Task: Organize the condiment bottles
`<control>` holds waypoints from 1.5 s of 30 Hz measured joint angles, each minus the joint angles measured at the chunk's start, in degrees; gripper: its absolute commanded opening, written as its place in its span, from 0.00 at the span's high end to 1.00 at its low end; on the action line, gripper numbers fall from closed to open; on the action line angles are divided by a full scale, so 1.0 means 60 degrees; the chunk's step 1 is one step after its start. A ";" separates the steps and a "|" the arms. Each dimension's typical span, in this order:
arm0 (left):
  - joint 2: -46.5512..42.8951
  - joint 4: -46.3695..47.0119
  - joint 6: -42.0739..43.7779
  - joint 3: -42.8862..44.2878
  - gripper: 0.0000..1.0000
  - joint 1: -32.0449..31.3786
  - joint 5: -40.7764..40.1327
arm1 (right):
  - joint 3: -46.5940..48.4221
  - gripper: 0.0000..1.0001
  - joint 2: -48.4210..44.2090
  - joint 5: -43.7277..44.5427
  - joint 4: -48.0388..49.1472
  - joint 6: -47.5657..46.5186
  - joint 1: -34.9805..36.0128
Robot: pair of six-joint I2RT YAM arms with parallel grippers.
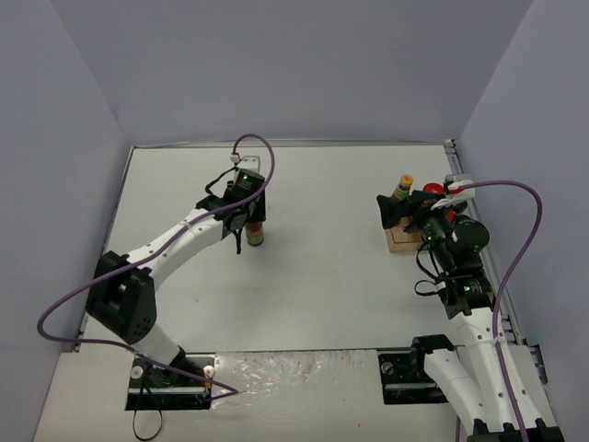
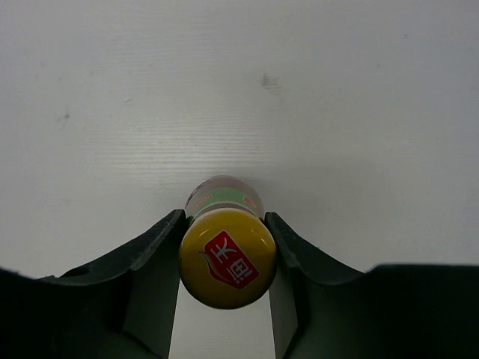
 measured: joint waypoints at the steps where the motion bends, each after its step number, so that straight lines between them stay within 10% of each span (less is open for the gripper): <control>1: 0.0290 -0.0030 0.0057 0.0321 1.00 -0.0199 0.0066 | -0.0012 0.00 -0.0055 0.0006 -0.0030 0.0013 0.0034; 13: 0.2872 0.0379 0.0368 0.3136 0.95 -0.2156 0.0807 | -0.0018 0.00 -0.0712 0.0077 -0.0692 0.0052 0.0230; 22: 0.3215 0.0321 0.0439 0.3577 0.11 -0.2520 0.0906 | -0.0018 0.00 -0.0775 0.0166 -0.1044 -0.0087 0.0253; 33: 0.2575 -0.0152 0.0637 0.3848 0.03 -0.2513 0.0648 | 0.0140 0.00 -0.0315 0.0173 -0.1368 -0.0371 0.0437; 45: -0.2559 -0.0580 0.0640 0.2434 0.03 -0.1319 -0.0276 | 0.0665 0.00 0.2501 -0.0005 -0.0738 -0.1253 0.2246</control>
